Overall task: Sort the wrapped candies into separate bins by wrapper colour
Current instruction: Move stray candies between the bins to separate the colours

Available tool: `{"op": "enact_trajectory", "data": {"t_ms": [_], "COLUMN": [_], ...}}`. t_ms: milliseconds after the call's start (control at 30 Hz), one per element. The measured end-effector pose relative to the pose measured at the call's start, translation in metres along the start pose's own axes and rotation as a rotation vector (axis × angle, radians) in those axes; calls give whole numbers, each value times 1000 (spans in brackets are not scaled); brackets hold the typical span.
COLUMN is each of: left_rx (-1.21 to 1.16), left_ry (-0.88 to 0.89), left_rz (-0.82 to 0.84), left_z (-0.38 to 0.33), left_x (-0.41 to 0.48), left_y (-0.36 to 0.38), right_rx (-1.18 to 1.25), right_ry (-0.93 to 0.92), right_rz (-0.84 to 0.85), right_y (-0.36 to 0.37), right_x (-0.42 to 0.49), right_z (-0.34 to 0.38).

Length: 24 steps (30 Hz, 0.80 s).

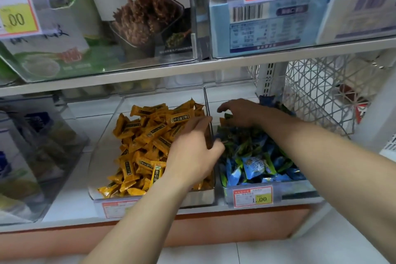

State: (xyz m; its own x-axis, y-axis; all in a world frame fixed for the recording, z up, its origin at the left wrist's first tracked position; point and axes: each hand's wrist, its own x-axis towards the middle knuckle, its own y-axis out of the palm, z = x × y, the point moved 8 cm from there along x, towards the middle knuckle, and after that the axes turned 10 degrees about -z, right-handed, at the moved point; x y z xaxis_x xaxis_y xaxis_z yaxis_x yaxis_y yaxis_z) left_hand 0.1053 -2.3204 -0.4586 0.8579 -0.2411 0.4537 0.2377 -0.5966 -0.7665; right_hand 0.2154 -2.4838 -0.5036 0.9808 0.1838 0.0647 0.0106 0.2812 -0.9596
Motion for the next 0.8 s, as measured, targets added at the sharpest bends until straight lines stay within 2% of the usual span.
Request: {"op": "enact_trajectory", "data": {"t_ms": [133, 267, 400, 500, 633, 733, 800], "left_rx": [-37, -60, -67, -68, -50, -46, -36], "left_ry": [5, 14, 8, 3, -4, -14, -25], "left_rz": [11, 13, 12, 24, 38, 48, 49], "left_z": [4, 5, 5, 5, 6, 6, 5], "left_x": [0, 2, 2, 3, 3, 4, 5], "left_y": [-1, -2, -1, -1, 0, 1, 1], "right_rx": [-237, -285, -246, -56, 346, 615, 694], "right_ry": [9, 8, -19, -34, 38, 72, 95], "right_rz": [108, 212, 220, 52, -187, -242, -259], "right_y": [28, 42, 39, 18, -28, -55, -65], "right_x": [14, 13, 12, 8, -18, -50, -72], "right_z": [-6, -8, -3, 4, -4, -6, -6]}}
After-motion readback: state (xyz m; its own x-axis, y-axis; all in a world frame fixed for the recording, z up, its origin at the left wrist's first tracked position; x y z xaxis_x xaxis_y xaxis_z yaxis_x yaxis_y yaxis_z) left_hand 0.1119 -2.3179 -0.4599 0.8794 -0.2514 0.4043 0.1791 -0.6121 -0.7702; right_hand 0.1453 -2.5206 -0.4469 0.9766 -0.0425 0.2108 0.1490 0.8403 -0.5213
